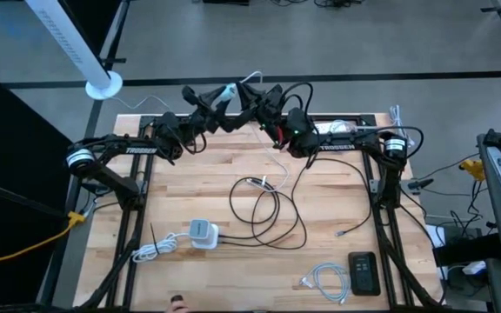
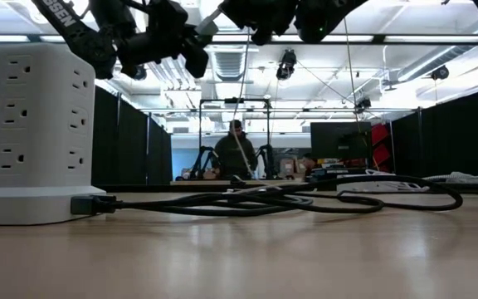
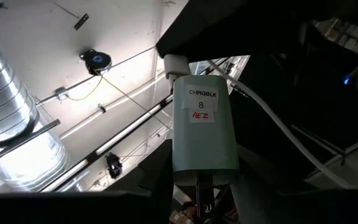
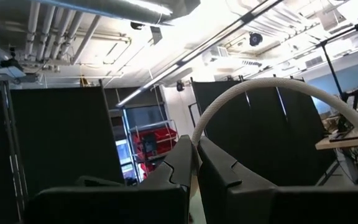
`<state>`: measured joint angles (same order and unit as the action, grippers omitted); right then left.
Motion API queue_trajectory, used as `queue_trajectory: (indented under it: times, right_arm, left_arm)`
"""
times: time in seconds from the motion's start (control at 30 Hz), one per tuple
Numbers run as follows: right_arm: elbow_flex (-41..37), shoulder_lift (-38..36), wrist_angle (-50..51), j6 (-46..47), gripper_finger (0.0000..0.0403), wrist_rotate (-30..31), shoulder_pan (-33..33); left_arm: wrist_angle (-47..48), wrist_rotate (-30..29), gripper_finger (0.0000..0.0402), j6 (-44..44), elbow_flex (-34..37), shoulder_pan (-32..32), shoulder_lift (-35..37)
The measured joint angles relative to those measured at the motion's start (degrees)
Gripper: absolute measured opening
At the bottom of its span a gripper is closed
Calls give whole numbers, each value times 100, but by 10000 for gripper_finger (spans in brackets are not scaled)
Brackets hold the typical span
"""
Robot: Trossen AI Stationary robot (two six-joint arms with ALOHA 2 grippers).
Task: Plug in charger cables
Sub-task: Insert the white charger cable into the white charger adapter
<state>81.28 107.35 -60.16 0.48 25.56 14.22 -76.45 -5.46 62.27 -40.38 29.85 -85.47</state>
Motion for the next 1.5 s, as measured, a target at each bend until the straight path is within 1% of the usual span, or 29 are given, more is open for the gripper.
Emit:
queue_trajectory:
  times: [0.37, 0.57, 0.9, 1.03, 1.2, 1.37, 1.5]
  right_arm:
    - [0, 9, 24, -348, 0, 156, -83]
    - [0, 15, 44, -363, 0, 314, -94]
    - [0, 20, 67, -306, 0, 299, -98]
    - [0, 20, 151, -201, 0, 297, -83]
    - [-2, 20, 273, -353, 0, 80, -77]
    - [-2, 17, 510, -333, 0, 35, -78]
    - [1, 35, 583, -564, 0, -5, -85]
  left_arm:
    - [-63, -118, 110, 0, -2, 0, 2]
    - [-126, -152, 110, 2, -6, 0, 2]
    - [-190, -138, 110, 7, -11, -4, 2]
    - [-145, -95, 110, 138, -11, 0, 1]
    - [107, -58, 110, 75, -11, 7, 13]
    - [152, -106, 110, -28, -11, 9, 13]
    - [189, -178, 110, -167, -39, 8, 11]
